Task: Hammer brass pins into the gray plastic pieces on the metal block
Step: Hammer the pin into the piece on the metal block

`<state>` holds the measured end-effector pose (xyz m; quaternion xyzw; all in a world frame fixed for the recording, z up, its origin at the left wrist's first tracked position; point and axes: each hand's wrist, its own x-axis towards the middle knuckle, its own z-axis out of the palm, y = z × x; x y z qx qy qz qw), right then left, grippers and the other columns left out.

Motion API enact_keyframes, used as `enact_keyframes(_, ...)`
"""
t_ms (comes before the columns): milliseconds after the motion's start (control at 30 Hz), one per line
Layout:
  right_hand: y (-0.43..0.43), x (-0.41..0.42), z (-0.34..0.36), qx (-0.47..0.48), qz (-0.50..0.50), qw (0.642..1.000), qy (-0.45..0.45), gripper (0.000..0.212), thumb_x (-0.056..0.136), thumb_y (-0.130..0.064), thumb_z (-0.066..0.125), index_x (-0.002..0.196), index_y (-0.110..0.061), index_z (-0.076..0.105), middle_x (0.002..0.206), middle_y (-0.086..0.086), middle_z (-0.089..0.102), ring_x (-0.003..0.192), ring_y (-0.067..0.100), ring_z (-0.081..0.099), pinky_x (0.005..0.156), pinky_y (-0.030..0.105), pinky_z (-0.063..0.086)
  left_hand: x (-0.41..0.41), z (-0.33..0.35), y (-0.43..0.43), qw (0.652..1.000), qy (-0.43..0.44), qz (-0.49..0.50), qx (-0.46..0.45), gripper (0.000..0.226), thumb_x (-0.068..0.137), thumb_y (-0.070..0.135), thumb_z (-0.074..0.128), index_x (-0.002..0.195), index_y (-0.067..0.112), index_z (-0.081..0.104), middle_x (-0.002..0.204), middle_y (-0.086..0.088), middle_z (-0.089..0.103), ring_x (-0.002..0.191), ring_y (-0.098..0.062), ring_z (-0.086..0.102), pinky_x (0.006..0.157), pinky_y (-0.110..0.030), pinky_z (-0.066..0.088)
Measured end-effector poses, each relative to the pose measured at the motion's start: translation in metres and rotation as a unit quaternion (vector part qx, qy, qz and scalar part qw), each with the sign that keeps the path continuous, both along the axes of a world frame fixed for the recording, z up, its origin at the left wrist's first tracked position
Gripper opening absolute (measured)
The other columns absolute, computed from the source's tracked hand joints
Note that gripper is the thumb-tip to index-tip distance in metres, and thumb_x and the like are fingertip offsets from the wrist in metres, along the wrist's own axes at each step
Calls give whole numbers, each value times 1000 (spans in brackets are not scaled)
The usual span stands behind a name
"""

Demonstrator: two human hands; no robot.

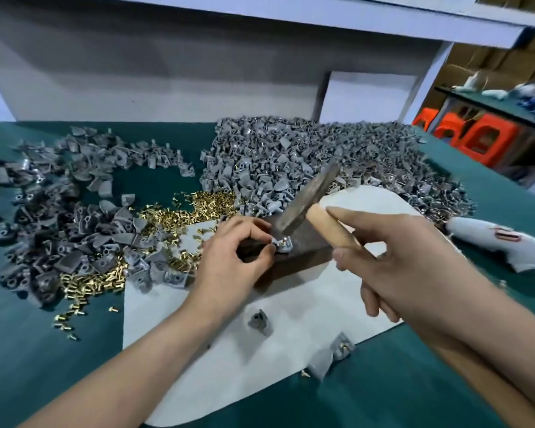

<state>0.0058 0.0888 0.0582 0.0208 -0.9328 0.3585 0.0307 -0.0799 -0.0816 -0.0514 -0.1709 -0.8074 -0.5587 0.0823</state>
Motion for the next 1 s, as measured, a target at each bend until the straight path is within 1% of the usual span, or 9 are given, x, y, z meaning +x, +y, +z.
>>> enact_keyframes(100, -2, -1, 7, 37, -16, 999, 32, 44, 88, -13, 61, 110, -52, 59, 51, -15, 59, 26, 6, 44, 32, 11, 34, -2, -1, 1, 1000, 4, 3, 9, 22, 80, 9, 74, 71, 27, 64, 103, 20, 61, 102, 4, 55, 89, -11, 41)
enact_keyframes(233, 1, 0, 11, 4, -10, 1000, 29, 47, 85, -15, 62, 105, -58, 61, 58, 2, 59, 29, 13, 46, 31, 17, 38, -1, -1, 0, 1000, -1, 4, 30, 26, 81, 10, 74, 67, 29, 64, 105, 22, 61, 103, 6, 55, 88, -7, 41)
enact_keyframes(367, 5, 6, 19, -26, -26, 993, 111, 48, 76, -24, 64, 106, -62, 59, 53, -17, 57, 28, 6, 44, 32, 14, 36, 0, 0, 0, 1000, 0, 0, 31, 26, 81, 11, 74, 66, 30, 64, 107, 26, 59, 103, 11, 53, 84, -2, 38)
enact_keyframes(433, -3, 7, 15, 0, -12, 993, 116, 42, 80, -19, 64, 101, -56, 64, 56, -31, 57, 41, -4, 55, 37, 8, 37, 0, 0, 1, 999, -5, 2, 40, 25, 80, 10, 75, 66, 28, 66, 107, 26, 59, 104, 11, 53, 86, -4, 39)
enact_keyframes(500, -13, 6, 0, 34, 38, 998, 23, 40, 88, -15, 60, 110, -48, 63, 82, -31, 67, 71, -1, 67, 52, 19, 50, 1, 1, 1, 999, 10, 4, 41, 24, 78, 6, 76, 67, 26, 68, 106, 22, 59, 102, 11, 53, 85, -2, 37)
enact_keyframes(633, -5, 8, 10, 17, -10, 992, 121, 47, 83, -27, 67, 120, -53, 54, 55, -22, 57, 42, 2, 50, 41, 8, 32, 1, 1, 1, 998, -22, -1, 60, 21, 79, 8, 76, 67, 24, 69, 107, 25, 58, 104, 9, 53, 86, -2, 37)
enact_keyframes(733, -8, 3, 15, 13, -23, 988, 149, 47, 82, -25, 66, 121, -50, 56, 59, -32, 57, 42, -3, 51, 42, 3, 32, 1, 1, 2, 998, -25, 9, 61, 22, 79, 8, 76, 66, 24, 69, 106, 24, 58, 104, 9, 52, 84, 0, 35)
enact_keyframes(833, -15, 0, -9, 53, 27, 998, 18, 46, 90, -15, 59, 129, -39, 55, 72, -31, 65, 42, 2, 46, 44, 7, 33, 1, 2, 2, 999, -3, 3, 50, 21, 78, 8, 76, 67, 24, 70, 105, 23, 59, 103, 9, 53, 87, -4, 37)
enact_keyframes(1000, -4, 4, 12, 5, -30, 988, 152, 47, 83, -28, 66, 122, -51, 55, 53, -29, 52, 45, -4, 52, 43, 4, 35, 0, -1, 1, 998, -23, 4, 57, 20, 79, 12, 76, 66, 24, 68, 107, 25, 58, 105, 7, 53, 91, -14, 41)
